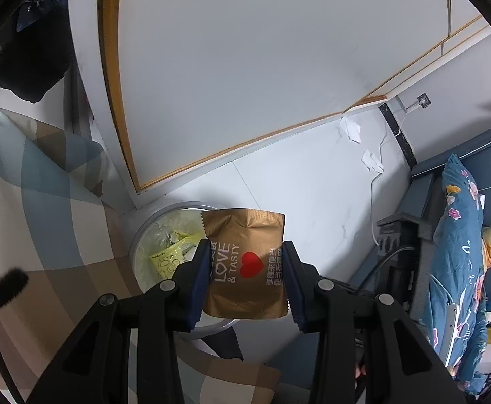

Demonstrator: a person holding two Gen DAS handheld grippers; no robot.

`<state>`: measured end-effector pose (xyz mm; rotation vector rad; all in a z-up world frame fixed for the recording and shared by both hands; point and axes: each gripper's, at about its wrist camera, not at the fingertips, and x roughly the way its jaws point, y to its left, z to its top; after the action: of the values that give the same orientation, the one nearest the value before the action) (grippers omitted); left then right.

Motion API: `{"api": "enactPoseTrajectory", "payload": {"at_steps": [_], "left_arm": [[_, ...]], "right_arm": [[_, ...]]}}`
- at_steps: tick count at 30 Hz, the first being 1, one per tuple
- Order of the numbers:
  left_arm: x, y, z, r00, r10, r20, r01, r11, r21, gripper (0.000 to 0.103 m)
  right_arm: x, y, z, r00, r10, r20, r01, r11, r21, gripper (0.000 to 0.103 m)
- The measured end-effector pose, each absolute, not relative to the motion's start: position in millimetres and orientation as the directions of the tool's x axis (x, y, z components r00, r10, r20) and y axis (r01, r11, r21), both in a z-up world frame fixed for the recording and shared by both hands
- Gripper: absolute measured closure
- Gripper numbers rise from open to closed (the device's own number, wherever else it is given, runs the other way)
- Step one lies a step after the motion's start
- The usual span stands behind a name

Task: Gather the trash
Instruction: 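Carry both gold packets over the white bin with both grippers, then open the right gripper over the bin to drop its gold packet, then open the left gripper over the bin to drop its gold packet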

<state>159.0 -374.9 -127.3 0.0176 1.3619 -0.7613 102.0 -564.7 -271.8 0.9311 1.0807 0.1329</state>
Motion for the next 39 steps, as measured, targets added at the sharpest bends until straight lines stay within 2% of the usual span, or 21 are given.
{"api": "enactPoseTrajectory", "payload": {"at_steps": [4,12,16,18,20,24,27,31,39], "left_arm": [[162.5,-373.7,-130.8,0.011,-0.47,-0.883,0.488,0.773,-0.406,0.067],[165.2,-374.2,-140.3,-0.026,-0.459,-0.888,0.454,0.786,-0.42,0.067],[164.0,-377.5,-145.5,-0.05,-0.443,-0.895,0.445,0.793,-0.417,0.066],[163.9,-378.3,-148.6,-0.062,-0.434,-0.899,0.436,0.798,-0.416,0.062],[162.8,-379.0,-151.1,-0.075,-0.43,-0.9,0.427,0.802,-0.419,0.061],[162.4,-377.2,-154.4,-0.091,-0.422,-0.902,0.416,0.807,-0.419,0.052],[160.9,-377.4,-153.9,-0.087,-0.41,-0.908,0.423,0.81,-0.406,0.045],[157.7,-378.3,-155.6,-0.104,-0.402,-0.91,0.421,0.811,-0.406,0.044],[155.2,-370.2,-148.5,-0.057,-0.388,-0.92,0.414,0.829,-0.375,0.036]], "right_arm": [[102.6,-562.6,-285.5,0.505,0.538,-0.675,0.327,0.604,0.727,0.087],[100.8,-563.2,-295.2,0.497,0.553,-0.668,0.327,0.594,0.735,0.066],[94.9,-568.5,-290.8,0.518,0.534,-0.668,0.34,0.588,0.734,0.065],[89.5,-572.7,-288.1,0.525,0.519,-0.675,0.349,0.592,0.727,0.064],[81.4,-577.7,-285.7,0.528,0.499,-0.687,0.364,0.597,0.715,0.064],[67.3,-582.5,-281.4,0.534,0.468,-0.704,0.375,0.615,0.693,0.057],[57.2,-587.0,-277.0,0.528,0.445,-0.723,0.379,0.639,0.67,0.057],[48.4,-594.5,-268.6,0.547,0.429,-0.719,0.386,0.633,0.671,0.052],[48.4,-593.5,-251.8,0.566,0.404,-0.719,0.371,0.654,0.659,0.045]]}}
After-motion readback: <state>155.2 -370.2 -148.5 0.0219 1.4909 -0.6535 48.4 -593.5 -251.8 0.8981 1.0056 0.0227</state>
